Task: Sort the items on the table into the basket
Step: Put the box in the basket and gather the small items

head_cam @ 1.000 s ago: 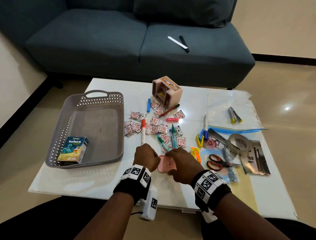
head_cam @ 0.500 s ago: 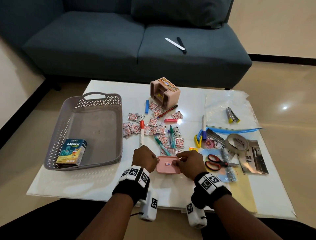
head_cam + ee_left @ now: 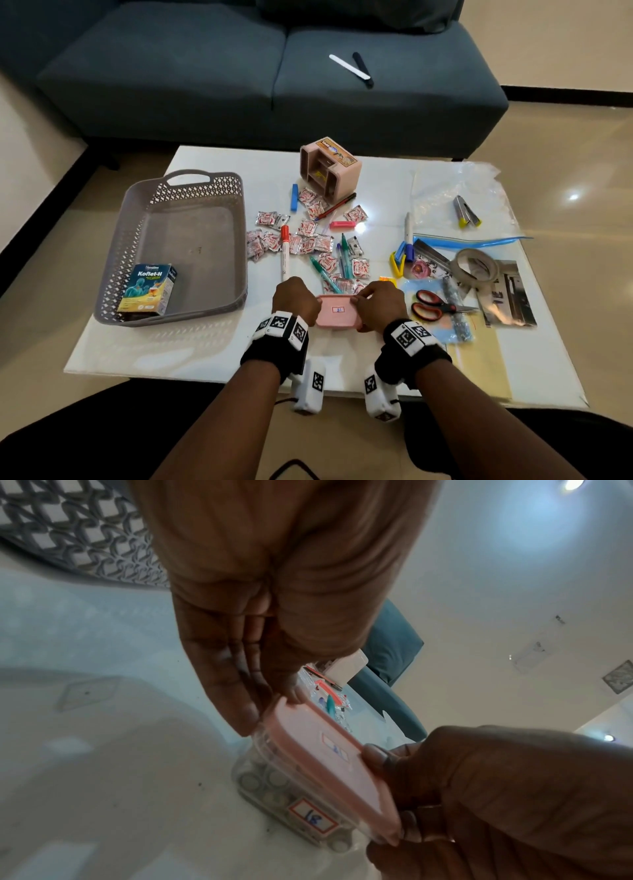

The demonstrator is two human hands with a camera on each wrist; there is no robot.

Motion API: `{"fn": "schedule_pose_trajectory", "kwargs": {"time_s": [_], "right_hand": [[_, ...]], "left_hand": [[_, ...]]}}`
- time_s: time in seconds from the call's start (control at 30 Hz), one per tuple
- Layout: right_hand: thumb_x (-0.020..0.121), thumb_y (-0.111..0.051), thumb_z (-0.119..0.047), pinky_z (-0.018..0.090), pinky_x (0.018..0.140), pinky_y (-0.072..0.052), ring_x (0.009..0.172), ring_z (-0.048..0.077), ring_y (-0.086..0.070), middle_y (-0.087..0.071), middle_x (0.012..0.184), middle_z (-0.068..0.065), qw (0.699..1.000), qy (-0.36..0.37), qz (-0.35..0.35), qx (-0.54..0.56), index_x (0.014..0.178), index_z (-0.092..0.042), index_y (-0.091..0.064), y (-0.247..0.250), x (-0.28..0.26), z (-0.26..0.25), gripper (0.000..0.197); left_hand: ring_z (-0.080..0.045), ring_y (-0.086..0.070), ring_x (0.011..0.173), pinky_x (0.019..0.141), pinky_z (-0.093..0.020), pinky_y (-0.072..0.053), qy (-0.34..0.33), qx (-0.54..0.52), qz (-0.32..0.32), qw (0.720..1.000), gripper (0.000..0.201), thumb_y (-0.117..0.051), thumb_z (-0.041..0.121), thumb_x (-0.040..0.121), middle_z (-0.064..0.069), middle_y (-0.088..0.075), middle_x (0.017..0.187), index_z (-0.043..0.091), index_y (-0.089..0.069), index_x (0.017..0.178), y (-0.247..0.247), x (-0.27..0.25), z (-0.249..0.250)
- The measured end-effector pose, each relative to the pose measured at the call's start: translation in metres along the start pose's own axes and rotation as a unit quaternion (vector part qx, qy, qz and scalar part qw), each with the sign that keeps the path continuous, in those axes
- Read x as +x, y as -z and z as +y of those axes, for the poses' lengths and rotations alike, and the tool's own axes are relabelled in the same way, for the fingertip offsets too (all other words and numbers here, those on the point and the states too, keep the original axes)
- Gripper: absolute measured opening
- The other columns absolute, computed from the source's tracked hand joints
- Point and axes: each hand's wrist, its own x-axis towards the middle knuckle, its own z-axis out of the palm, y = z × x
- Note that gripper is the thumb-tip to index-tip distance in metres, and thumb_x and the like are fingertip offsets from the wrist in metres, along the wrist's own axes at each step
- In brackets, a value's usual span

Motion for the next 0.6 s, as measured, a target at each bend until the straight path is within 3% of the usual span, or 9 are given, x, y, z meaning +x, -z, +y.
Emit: {"fn": "schedule_pose_trajectory", "kwargs": {"time_s": [0.07,0.17,0.27,0.3,0.4,0.5,0.6], "right_hand": [[0.085,-0.073,-0.017,0.025,0.035,-0.051,0.051,0.018,-0.063,-0.061,0.081,0.007,0.999,-0.009,0.003,0.040,0.084,-0.003,-0.071,-0.002,-0.002,0.003,0.014],[0.081,-0.078,-0.015,0.020,0.035,-0.049,0.044,0.014,-0.063,-0.068,0.083,0.011,0.997,-0.033,-0.029,0.063,0.086,-0.006,-0.071,0.002,0.001,0.005,0.012],[0.074,-0.079,0.000,0.014,0.035,-0.044,0.035,0.001,-0.057,-0.065,0.068,0.005,0.993,-0.053,-0.086,0.060,0.094,-0.009,-0.070,0.012,-0.001,0.005,0.024],[0.073,-0.079,0.004,0.015,0.039,-0.048,0.037,0.001,-0.059,-0.066,0.069,0.006,0.991,-0.057,-0.100,0.061,0.099,-0.010,-0.071,0.013,-0.002,0.006,0.030],[0.073,-0.079,0.004,0.035,0.054,-0.060,0.051,0.018,-0.069,-0.072,0.076,0.014,0.989,-0.080,-0.102,0.075,0.103,-0.018,-0.072,0.013,-0.007,0.003,0.037],[0.078,-0.074,0.005,0.035,0.048,-0.059,0.050,0.022,-0.069,-0.071,0.067,0.014,0.987,-0.101,-0.093,0.088,0.101,-0.011,-0.070,0.016,-0.012,-0.001,0.028],[0.077,-0.075,0.005,0.040,0.053,-0.061,0.059,0.027,-0.072,-0.072,0.071,0.016,0.986,-0.106,-0.089,0.095,0.091,-0.009,-0.068,0.016,-0.016,-0.002,0.021]], "left_hand": [[-0.025,-0.072,0.086,0.073,-0.029,-0.058,0.002,-0.005,-0.013,1.000,0.029,-0.079,0.031,0.076,-0.011,-0.075,0.093,0.008,-0.076,0.092,0.001,-0.004,-0.002],[-0.028,-0.073,0.080,0.072,-0.038,-0.061,0.005,-0.058,-0.052,0.997,0.021,-0.081,0.023,0.077,-0.014,-0.075,0.089,0.008,-0.073,0.090,0.004,-0.007,-0.004],[-0.029,-0.073,0.075,0.066,-0.043,-0.062,0.015,-0.066,-0.092,0.993,0.030,-0.085,0.012,0.071,-0.014,-0.072,0.089,0.012,-0.064,0.092,0.007,-0.012,-0.004],[-0.029,-0.073,0.072,0.063,-0.044,-0.061,0.023,-0.076,-0.103,0.992,0.033,-0.084,0.007,0.070,-0.015,-0.072,0.089,0.013,-0.061,0.092,0.007,-0.014,-0.004],[-0.028,-0.073,0.070,0.060,-0.045,-0.061,0.024,-0.072,-0.115,0.990,0.037,-0.083,0.000,0.067,-0.017,-0.071,0.090,0.009,-0.060,0.095,0.008,-0.019,-0.001],[-0.028,-0.072,0.061,0.054,-0.043,-0.061,0.020,-0.054,-0.105,0.993,0.029,-0.081,0.005,0.073,-0.017,-0.072,0.088,0.002,-0.066,0.098,0.009,-0.023,0.004],[-0.028,-0.071,0.057,0.050,-0.042,-0.060,0.018,-0.042,-0.085,0.995,0.028,-0.079,0.006,0.075,-0.018,-0.071,0.093,0.000,-0.066,0.099,0.009,-0.027,0.006]]}}
